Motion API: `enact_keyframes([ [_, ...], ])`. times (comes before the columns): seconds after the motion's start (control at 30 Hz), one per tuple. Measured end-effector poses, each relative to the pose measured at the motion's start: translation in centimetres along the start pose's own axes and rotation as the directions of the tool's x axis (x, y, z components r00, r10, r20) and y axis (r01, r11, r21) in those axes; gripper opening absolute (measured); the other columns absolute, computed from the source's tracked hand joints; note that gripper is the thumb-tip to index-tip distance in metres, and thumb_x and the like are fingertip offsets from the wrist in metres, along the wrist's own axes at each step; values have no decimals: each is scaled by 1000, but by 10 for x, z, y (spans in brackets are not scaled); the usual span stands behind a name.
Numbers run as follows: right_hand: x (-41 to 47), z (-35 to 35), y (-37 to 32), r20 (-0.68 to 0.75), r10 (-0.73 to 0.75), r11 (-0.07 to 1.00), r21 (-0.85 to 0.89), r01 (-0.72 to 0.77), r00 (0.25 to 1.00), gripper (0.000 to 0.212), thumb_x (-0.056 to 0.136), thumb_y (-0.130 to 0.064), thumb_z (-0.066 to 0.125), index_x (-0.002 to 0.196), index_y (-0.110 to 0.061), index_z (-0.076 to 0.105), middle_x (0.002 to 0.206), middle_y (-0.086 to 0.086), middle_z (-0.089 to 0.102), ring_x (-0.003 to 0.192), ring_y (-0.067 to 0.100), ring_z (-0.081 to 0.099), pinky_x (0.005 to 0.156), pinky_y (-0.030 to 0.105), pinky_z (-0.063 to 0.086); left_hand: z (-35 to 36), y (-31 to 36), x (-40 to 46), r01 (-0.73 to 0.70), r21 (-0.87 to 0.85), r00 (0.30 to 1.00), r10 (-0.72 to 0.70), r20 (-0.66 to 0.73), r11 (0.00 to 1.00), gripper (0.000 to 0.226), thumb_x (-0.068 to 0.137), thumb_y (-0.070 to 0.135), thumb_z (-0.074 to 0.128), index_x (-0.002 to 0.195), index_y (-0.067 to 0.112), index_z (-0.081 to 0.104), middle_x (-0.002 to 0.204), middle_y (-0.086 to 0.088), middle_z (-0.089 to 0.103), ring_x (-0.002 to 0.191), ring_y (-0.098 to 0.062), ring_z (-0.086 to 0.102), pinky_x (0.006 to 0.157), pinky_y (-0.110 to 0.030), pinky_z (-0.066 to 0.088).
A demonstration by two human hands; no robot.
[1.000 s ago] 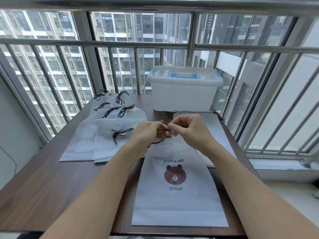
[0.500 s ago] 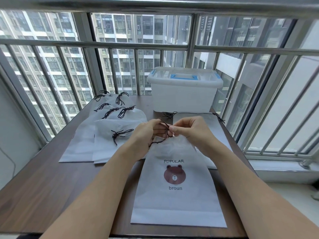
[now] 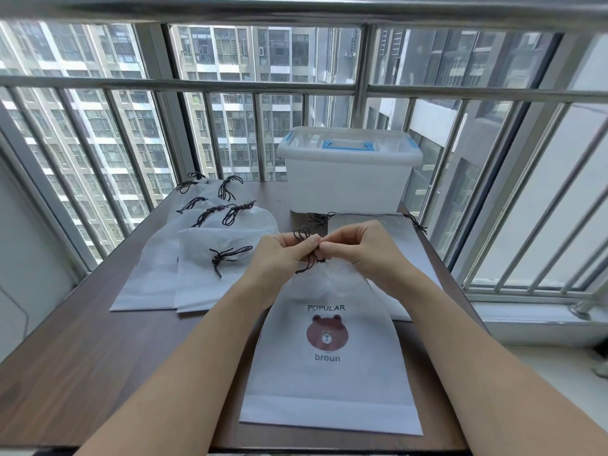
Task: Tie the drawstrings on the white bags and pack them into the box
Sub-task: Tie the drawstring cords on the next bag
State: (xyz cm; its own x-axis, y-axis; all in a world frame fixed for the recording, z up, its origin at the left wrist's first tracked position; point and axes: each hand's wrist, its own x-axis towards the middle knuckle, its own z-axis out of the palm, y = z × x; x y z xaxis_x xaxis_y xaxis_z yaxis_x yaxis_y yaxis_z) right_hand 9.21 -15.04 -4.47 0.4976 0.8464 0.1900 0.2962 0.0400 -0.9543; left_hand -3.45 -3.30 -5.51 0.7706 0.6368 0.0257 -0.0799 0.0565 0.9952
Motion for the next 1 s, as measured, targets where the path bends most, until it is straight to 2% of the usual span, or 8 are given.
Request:
enact_keyframes([
  [0.1,-1,-8,-4,33,48,997,58,-50,998,13,91,0,69,101,3,76,86,12,77,77,11,70,70,18,53,-3,1,3,17,-79,1000,-17,-2,997,13,93,7,65,93,-5,72,74,-9,71,64,-11,67,66,-15,53],
  [0.27,-3,-13,-10,-25,102,994,45,-101,994,11,88,-3,74,96,4,75,57,-7,64,47,1,51,44,10,36,-3,3,1,-41,-60,999,39,-37,997,11,94,3,63,102,-2,69,74,-9,67,61,-7,65,62,-14,52],
  [0.47,-3,-13,-10,-48,42,998,48,-40,998,6,83,-4,79,88,-1,77,59,-7,68,51,0,56,47,9,39,-5,0,5,-92,51,994,95,-53,994,18,93,4,65,112,6,65,77,-6,72,70,-8,70,68,-14,53],
  [0.6,-5,-11,-11,62,2,998,57,-5,998,16,90,1,69,105,1,76,93,11,78,85,10,72,74,14,51,-4,1,4,-91,7,995,91,-46,996,19,93,2,64,113,1,65,81,-7,71,69,-6,70,67,-13,52],
  [0.73,-7,-18,-12,133,-49,996,82,39,990,23,94,9,60,114,6,71,103,15,77,102,18,73,86,18,52,-3,3,2,-75,-28,997,74,-19,997,16,92,0,64,108,1,65,72,3,74,67,-5,71,66,-12,52],
  [0.8,-7,-19,-15,128,-34,995,94,22,991,21,93,9,61,111,5,70,98,13,78,92,16,75,79,18,54,-3,4,2,-65,-46,998,65,-22,997,15,92,-1,65,106,0,67,74,0,74,68,-8,71,66,-14,52],
  [0.9,-8,-14,-20,23,18,996,86,-20,1000,12,86,8,70,98,5,68,78,13,75,58,5,69,52,11,49,-6,3,4,-55,-26,998,54,-30,998,9,91,1,67,99,4,71,80,-8,74,71,-10,71,69,-15,53],
  [1.0,-7,-7,-16,-57,8,998,64,-5,998,10,77,2,82,80,0,72,70,12,74,61,13,70,60,18,54,-5,2,2,-52,-9,999,52,-17,999,7,90,3,68,94,6,74,78,-5,75,71,-9,70,71,-15,53],
])
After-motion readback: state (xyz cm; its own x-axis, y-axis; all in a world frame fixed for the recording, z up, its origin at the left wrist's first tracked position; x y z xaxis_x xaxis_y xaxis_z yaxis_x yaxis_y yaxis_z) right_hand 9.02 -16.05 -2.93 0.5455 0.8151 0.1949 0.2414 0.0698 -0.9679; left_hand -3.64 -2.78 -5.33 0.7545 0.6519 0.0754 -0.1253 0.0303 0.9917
